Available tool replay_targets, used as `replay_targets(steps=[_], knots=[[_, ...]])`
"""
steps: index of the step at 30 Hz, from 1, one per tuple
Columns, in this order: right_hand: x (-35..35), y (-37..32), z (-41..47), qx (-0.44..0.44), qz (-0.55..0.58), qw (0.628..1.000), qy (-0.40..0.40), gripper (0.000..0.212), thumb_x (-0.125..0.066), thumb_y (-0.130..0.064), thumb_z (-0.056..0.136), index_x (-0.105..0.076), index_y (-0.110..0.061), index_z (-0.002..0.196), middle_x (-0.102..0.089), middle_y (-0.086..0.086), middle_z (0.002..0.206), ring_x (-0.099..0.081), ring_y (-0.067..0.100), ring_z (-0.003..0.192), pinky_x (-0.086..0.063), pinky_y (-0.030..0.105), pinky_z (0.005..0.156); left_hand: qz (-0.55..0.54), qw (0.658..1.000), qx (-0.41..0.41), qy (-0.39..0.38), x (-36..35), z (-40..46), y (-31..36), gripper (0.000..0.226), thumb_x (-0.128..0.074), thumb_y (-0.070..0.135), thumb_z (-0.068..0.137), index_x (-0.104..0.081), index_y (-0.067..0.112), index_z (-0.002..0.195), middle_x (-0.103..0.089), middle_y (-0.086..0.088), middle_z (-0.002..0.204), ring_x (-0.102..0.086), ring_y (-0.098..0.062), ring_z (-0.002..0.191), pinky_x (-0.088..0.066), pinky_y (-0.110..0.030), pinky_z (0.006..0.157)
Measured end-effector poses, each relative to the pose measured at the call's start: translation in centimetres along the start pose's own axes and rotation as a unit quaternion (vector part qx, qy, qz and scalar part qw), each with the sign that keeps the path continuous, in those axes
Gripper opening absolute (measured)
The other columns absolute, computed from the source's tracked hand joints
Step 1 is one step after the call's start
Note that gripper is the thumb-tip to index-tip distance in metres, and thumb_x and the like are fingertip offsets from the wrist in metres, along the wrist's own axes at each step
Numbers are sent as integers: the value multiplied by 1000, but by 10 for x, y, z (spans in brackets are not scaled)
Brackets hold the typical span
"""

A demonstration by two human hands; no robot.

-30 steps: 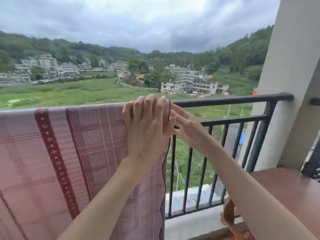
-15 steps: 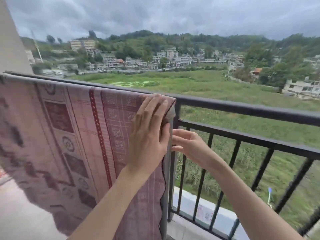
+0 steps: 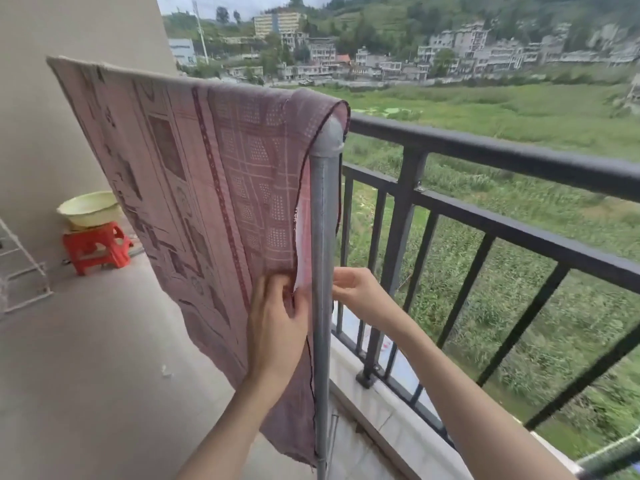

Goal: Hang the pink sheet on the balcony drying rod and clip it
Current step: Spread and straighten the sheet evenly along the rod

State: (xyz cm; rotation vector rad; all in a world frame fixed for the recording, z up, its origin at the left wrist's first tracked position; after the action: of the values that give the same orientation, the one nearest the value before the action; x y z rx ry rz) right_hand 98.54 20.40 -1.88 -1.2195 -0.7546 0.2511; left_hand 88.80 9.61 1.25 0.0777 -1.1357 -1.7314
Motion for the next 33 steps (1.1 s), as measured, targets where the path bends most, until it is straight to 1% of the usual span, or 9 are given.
replay_targets(steps=[4, 8, 10, 13, 16, 21, 25, 29, 33], knots=[[-14, 43, 1, -33, -119, 992, -34, 36, -53, -24, 92, -61, 1, 68, -56, 9, 63, -43, 11, 53, -35, 26, 56, 14, 993, 119, -13, -14, -30, -36, 3, -53, 10, 88, -51, 10, 90, -49, 0, 76, -47, -19, 69, -29, -18, 62], [31, 52, -6, -20, -129, 989, 64, 45, -48, -17, 95, -38, -19, 51, -42, -3, 50, -36, 8, 50, -28, 17, 47, 21, 987, 154, 43, 0, -59, -46, 13, -49, 7, 90, -44, 16, 83, -49, 1, 73, -48, -21, 69, -30, -19, 63], [58, 48, -13, 5, -121, 985, 126, 44, -45, -14, 96, -39, -22, 54, -42, -6, 54, -37, 6, 52, -31, 16, 50, 14, 982, 167, 88, 13, -76, -51, 10, -47, 7, 91, -49, 16, 89, -56, -4, 85, -53, -25, 75, -34, -22, 69], [69, 54, -26, 26, -83, 979, 184, 30, -39, -13, 98, -53, -3, 73, -53, 6, 67, -46, 18, 61, -35, 28, 58, 9, 975, 181, 129, 21, -100, -54, 8, -46, 12, 93, -53, 11, 97, -58, -10, 93, -54, -23, 76, -36, -19, 68], [58, 60, -38, 61, -53, 976, 200, 23, -39, -11, 98, -45, -9, 76, -42, -6, 64, -39, 7, 57, -32, 16, 55, 11, 974, 178, 142, 16, -112, -53, 8, -48, 11, 92, -49, 19, 96, -56, -12, 95, -55, -22, 77, -40, -25, 72], [22, 83, -32, 77, -62, 985, 145, 9, -51, -14, 93, -49, -11, 85, -52, 4, 83, -51, 22, 75, -44, 30, 70, 43, 967, 226, 110, -8, -119, -77, 8, -58, 6, 85, -56, 14, 87, -48, -5, 94, -55, -18, 74, -44, -32, 76], [-23, 109, -17, 35, -110, 993, 12, 15, -55, -18, 89, -48, -6, 83, -54, 7, 86, -50, 26, 80, -48, 41, 75, 52, 967, 248, 35, -33, -117, -96, 9, -62, 14, 84, -55, 16, 89, -54, -1, 96, -54, -19, 85, -45, -34, 80], [-55, 138, -12, -47, -136, 986, -86, 26, -52, -20, 91, -50, -4, 71, -54, 9, 73, -48, 27, 72, -36, 33, 62, 90, 960, 265, -29, -53, -109, -111, 25, -56, 16, 86, -41, 22, 67, -57, -8, 80, -55, -29, 79, -37, -29, 66], [-38, 159, -11, -118, -128, 983, -65, 38, -47, -20, 96, -45, -6, 61, -42, 4, 62, -39, 21, 67, -23, 31, 58, 117, 950, 287, 44, -20, -115, -125, 8, -53, 5, 85, -49, 8, 78, -57, -14, 69, -49, -30, 67, -26, -28, 57]])
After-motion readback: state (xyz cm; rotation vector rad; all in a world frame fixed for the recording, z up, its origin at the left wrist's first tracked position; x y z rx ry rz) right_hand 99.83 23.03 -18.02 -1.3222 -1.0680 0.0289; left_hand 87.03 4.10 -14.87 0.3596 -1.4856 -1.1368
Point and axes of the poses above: each hand's wrist, its own z-axis towards the middle knuckle, its own x-axis out of the back of the hand, y = z × x, the point moved 9 cm from there along z, towards the middle knuckle
